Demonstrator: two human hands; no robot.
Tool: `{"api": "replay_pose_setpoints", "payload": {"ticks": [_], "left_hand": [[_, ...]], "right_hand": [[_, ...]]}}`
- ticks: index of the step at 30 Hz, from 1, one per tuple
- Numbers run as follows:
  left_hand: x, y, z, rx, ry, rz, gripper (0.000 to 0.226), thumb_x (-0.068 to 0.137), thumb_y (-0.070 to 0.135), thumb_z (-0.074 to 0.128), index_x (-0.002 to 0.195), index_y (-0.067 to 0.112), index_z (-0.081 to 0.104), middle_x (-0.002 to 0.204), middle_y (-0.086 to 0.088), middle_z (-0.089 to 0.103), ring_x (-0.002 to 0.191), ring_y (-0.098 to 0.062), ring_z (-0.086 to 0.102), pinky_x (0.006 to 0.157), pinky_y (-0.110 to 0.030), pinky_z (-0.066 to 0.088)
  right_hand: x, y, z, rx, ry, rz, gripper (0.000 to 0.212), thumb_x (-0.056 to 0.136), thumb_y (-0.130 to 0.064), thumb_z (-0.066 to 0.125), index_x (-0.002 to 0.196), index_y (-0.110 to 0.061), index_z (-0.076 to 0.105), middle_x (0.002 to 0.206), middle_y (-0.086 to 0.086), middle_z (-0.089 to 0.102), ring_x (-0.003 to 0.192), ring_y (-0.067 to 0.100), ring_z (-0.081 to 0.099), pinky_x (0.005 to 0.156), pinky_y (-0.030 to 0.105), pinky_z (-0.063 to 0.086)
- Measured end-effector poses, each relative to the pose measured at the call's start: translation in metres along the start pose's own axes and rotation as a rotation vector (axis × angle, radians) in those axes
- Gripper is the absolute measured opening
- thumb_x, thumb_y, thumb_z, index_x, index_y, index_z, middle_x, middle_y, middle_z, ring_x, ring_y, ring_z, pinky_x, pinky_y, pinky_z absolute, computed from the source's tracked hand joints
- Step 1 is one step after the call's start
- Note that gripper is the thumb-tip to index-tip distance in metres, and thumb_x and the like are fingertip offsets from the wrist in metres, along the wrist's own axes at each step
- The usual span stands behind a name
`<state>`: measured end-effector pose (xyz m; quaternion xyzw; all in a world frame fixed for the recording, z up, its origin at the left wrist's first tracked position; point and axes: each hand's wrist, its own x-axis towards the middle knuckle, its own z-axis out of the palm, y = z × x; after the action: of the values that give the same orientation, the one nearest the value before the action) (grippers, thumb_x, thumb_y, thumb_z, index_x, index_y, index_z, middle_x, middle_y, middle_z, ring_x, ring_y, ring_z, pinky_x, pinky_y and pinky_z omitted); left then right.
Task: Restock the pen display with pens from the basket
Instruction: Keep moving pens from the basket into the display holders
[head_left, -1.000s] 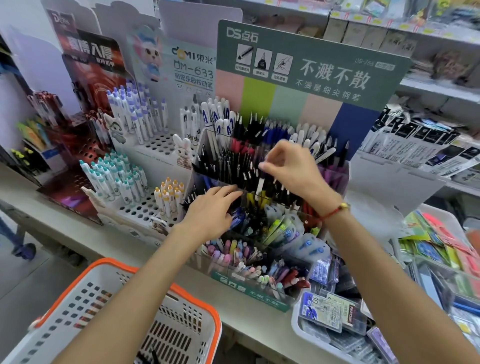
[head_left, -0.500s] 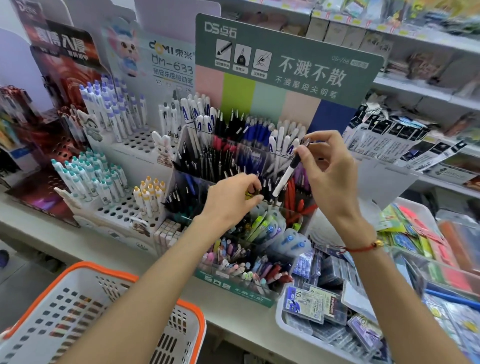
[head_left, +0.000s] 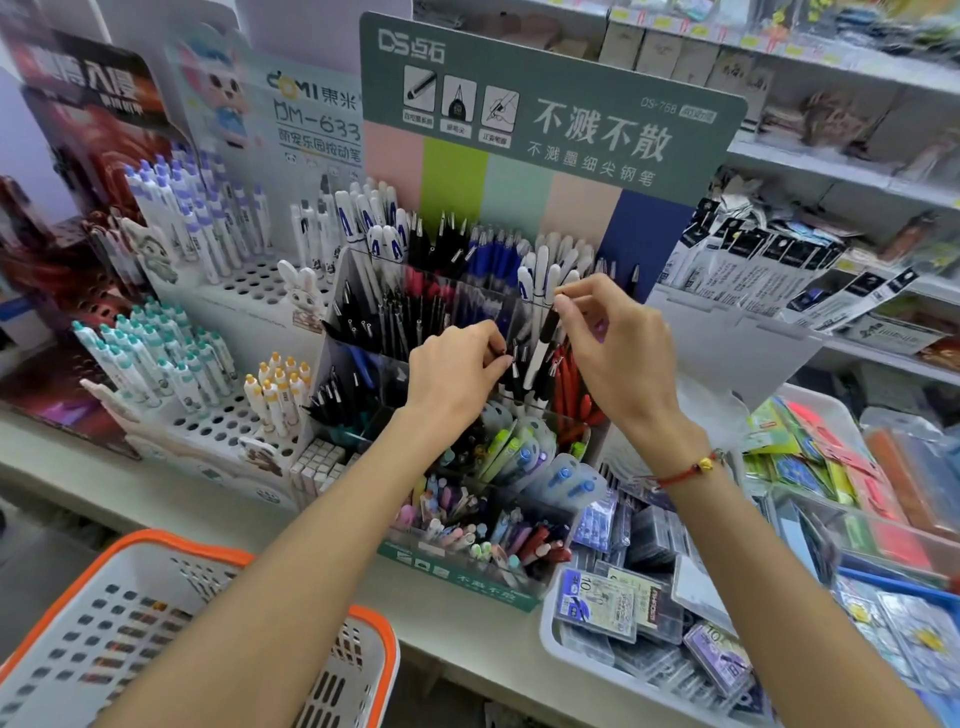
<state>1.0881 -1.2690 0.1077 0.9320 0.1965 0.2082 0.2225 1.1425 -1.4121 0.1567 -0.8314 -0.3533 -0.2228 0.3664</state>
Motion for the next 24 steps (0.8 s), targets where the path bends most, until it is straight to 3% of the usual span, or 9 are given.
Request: {"api": "replay_pose_setpoints", "payload": {"ticks": [3,6,11,15,19,24], "left_hand": [[-0.004,-0.002,0.000,-0.039,-0.002,-0.016,0.019,0.095,0.041,0.058,0.107,0.028,0.066,0.096,0.009,0.072,0.089,-0.015,0.067,0.069,-0.028,0.045],[-0.006,0.000,-0.002,-0.082,0.037,-0.018,0.020,0.096,0.042,0.056,0.107,0.027,0.065,0.096,0.009,0.072,0.086,-0.014,0.068,0.070,-0.029,0.048],[-0.005,0.007,-0.013,-0.097,0.092,0.003,0.020,0.096,0.041,0.056,0.109,0.028,0.066,0.095,0.009,0.071,0.085,-0.014,0.067,0.067,-0.027,0.045],[-0.009,0.003,-0.011,-0.086,0.040,0.016,0.019,0.098,0.039,0.054,0.110,0.029,0.065,0.098,0.010,0.071,0.088,-0.014,0.066,0.070,-0.030,0.048],[-0.015,-0.003,-0.006,-0.096,0.036,0.006,0.017,0.098,0.040,0.053,0.107,0.030,0.063,0.098,0.014,0.068,0.085,-0.010,0.064,0.065,-0.027,0.041],[-0.015,-0.007,-0.010,-0.105,0.011,0.029,0.017,0.097,0.039,0.056,0.105,0.028,0.066,0.101,0.013,0.070,0.085,-0.010,0.066,0.072,-0.030,0.049]], "right_hand": [[0.013,0.000,-0.004,-0.099,-0.168,0.062,0.017,0.096,-0.031,0.058,0.102,-0.020,0.069,0.082,-0.010,0.065,0.079,0.013,0.063,0.073,0.040,0.056],[0.024,-0.006,-0.010,-0.188,-0.364,0.070,0.021,0.097,-0.032,0.056,0.107,-0.020,0.070,0.093,-0.003,0.069,0.091,0.018,0.063,0.082,0.041,0.054],[0.035,-0.009,-0.010,-0.241,-0.431,0.078,0.022,0.097,-0.030,0.057,0.108,-0.018,0.072,0.104,0.001,0.072,0.100,0.023,0.064,0.086,0.042,0.054],[0.037,-0.005,-0.015,-0.093,-0.240,0.078,0.018,0.097,-0.025,0.056,0.105,-0.014,0.068,0.098,0.007,0.071,0.095,0.029,0.064,0.084,0.049,0.053],[0.027,-0.005,-0.018,-0.058,-0.190,0.015,0.017,0.097,-0.021,0.057,0.105,-0.011,0.069,0.097,0.006,0.073,0.091,0.024,0.067,0.082,0.047,0.054],[0.011,0.001,-0.018,0.015,-0.002,-0.011,0.016,0.096,-0.021,0.059,0.104,-0.011,0.069,0.090,0.002,0.072,0.082,0.019,0.066,0.073,0.046,0.054]]}}
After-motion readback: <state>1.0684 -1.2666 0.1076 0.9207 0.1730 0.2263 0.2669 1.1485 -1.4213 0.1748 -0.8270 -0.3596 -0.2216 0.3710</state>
